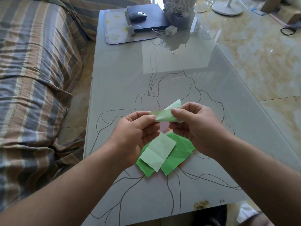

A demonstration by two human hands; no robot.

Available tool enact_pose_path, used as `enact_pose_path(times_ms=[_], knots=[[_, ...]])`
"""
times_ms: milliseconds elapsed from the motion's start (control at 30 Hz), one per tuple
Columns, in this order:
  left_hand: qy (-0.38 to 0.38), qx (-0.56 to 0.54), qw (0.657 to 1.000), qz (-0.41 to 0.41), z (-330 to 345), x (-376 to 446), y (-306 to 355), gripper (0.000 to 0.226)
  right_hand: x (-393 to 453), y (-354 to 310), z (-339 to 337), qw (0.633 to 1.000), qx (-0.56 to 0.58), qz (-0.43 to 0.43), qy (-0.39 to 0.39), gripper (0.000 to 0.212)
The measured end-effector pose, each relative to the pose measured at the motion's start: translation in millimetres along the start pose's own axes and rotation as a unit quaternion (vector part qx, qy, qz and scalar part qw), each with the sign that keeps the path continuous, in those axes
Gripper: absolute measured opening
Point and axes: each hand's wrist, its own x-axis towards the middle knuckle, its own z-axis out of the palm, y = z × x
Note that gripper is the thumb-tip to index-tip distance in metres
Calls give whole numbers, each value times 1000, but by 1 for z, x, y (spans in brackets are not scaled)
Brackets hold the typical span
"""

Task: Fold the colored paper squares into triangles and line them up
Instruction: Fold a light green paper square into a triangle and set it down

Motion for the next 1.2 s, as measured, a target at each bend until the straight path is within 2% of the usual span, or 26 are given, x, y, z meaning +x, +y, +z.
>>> enact_pose_path(times_ms=[433,633,800,1200], knots=[[33,26,999,28,0,1,-2,11,-1,0,1,996,67,60,1,19],[-2,80,996,-41,1,-1,0,23,-1,0,2,998,28,55,5,19],[-18,92,993,-78,0,-1,2,7,-1,0,-1,998,21,66,2,21],[-31,78,995,-59,-6,2,7,9,0,-3,-3,997,37,49,-40,17]])
